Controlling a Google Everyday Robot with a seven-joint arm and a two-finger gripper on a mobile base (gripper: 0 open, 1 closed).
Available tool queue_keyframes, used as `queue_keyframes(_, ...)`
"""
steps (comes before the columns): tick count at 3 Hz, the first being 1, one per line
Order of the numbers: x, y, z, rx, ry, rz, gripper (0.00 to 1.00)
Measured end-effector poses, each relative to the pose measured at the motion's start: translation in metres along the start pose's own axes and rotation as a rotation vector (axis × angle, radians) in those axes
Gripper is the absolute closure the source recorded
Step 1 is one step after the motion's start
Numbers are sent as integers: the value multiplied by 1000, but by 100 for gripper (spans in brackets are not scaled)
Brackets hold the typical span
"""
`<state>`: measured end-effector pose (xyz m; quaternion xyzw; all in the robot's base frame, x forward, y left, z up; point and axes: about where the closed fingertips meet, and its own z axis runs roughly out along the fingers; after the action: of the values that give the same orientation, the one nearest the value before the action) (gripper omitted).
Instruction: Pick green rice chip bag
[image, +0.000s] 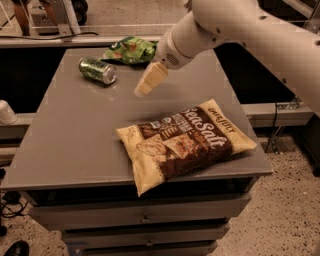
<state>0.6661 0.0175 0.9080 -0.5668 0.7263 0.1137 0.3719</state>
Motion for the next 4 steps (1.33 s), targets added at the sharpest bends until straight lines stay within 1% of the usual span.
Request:
queue_keyframes(1, -28, -22, 27, 12, -46, -70, 0)
queue_keyframes(2, -49, -49, 46, 38, -79, -125, 0)
queue_keyframes(3, -53, -79, 62, 73, -90, -146, 0)
queue_keyframes(4, -48, -105, 75, 97, -91, -147, 0)
